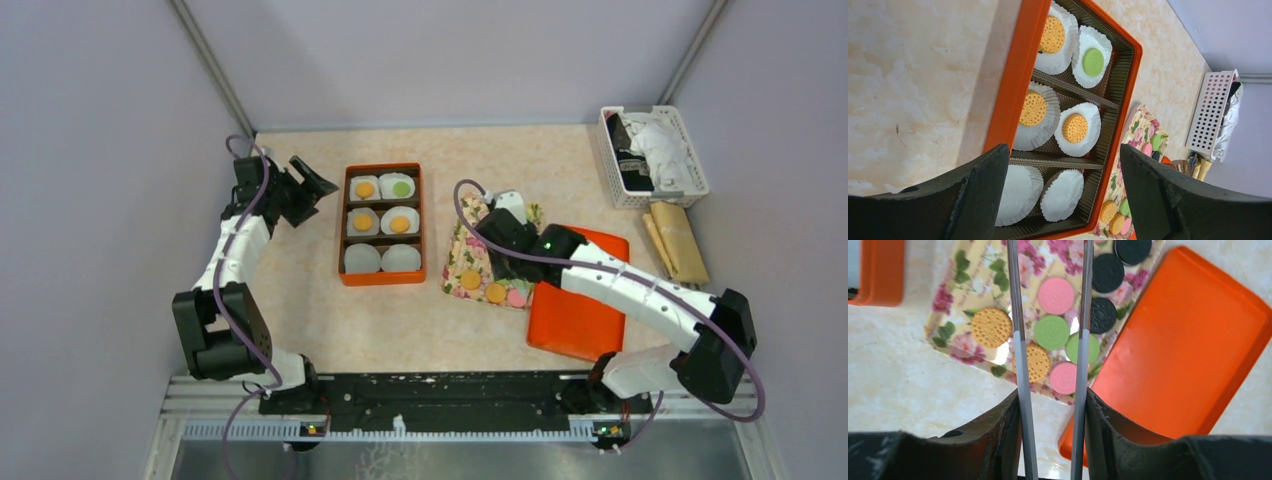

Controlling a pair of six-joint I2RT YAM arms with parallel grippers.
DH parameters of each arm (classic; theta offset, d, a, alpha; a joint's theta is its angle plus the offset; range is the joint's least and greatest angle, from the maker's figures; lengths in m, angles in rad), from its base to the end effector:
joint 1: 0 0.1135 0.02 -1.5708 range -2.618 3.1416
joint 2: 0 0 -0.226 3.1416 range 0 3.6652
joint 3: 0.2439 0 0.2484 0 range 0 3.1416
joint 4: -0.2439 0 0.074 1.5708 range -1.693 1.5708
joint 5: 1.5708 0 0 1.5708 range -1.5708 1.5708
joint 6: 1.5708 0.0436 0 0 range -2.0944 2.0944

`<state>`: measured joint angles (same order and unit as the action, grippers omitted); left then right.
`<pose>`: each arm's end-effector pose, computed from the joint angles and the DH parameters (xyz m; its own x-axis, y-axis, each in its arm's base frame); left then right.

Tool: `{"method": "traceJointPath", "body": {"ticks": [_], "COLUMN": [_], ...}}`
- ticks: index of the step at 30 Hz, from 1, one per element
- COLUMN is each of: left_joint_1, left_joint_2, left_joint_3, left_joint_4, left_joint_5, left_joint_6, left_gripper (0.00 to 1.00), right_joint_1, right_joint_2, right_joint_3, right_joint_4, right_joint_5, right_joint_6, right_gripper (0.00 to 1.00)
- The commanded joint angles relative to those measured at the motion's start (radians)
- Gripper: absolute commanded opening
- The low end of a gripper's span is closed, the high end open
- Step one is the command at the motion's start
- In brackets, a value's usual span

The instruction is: Pack the cookies

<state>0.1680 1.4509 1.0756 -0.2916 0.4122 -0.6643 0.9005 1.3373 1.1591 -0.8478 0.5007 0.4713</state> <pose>0.3271 0.0377 0.2348 -0.5771 -0.6708 -0.4659 -0.2522 0.6889 -0.6795 0.1865 0.2015 0.2537 -0.7153 -0.2612 -0.6482 -0.2336 0.9635 -0.1305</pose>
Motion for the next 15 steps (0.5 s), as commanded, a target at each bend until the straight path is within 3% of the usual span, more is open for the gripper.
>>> {"method": "traceJointPath", "body": {"ticks": [1, 8, 15], "left_joint_1": [-0.009, -0.015, -0.023], "left_joint_2": [-0.035, -0.042, -0.045], "left_joint_3": [0.024, 0.016, 0.005], "left_joint_4": [0.036, 0.034, 0.041], "left_joint_5": [0.023, 0.024, 0.028], "left_joint_6": [-0.012, -0.012, -0.02], "left_gripper": [0.87, 0.87, 0.87], "right_joint_1": [-0.016, -0.013, -0.013], "right_joint_2": [-0.09, -0.147, -0.17], "right_joint_3": [-0.046, -0.129, -0.161], "right_joint_4": [-0.023, -0.036, -0.07], "right_joint_5": [0.02, -0.081, -0.052], "right_joint_6": [0.092, 0.102, 0.15], "right_gripper": [0.42, 0.41, 0.42]}}
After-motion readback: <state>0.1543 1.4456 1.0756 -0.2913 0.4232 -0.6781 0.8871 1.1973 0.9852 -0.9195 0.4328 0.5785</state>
